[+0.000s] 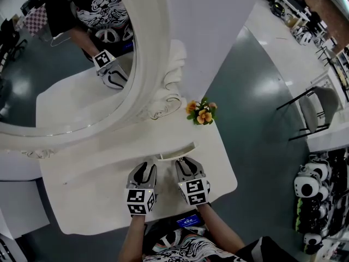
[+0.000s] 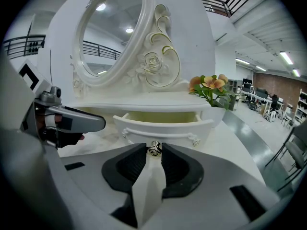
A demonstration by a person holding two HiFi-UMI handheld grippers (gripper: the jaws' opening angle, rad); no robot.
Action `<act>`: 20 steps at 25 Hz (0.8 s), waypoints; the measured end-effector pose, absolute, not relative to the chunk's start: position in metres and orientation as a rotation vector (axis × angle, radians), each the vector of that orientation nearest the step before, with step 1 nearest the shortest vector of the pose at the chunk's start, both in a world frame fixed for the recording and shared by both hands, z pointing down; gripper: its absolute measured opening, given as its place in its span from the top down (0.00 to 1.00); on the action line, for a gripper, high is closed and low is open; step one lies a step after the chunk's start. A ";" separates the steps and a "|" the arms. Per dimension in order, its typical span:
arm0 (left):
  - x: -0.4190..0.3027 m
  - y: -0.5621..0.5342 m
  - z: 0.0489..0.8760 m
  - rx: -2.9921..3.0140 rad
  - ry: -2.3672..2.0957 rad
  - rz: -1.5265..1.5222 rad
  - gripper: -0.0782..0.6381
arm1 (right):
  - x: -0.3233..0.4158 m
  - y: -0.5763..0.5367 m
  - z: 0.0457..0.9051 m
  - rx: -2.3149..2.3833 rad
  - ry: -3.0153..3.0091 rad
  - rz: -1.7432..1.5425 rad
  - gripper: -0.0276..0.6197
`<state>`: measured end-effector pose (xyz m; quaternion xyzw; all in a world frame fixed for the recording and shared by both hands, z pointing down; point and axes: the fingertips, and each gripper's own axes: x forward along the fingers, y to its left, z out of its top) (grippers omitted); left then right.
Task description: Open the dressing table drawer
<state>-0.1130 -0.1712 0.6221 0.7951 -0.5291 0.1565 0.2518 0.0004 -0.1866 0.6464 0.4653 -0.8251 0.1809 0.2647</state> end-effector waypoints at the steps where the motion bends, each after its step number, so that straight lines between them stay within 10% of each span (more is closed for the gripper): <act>1: -0.113 -0.171 0.621 2.164 -1.440 0.424 0.71 | 0.001 -0.186 0.646 1.259 -2.228 0.488 0.80; 20: -0.116 -0.159 0.586 2.232 -1.472 0.380 0.70 | 0.027 -0.158 0.631 1.355 -2.179 0.524 0.81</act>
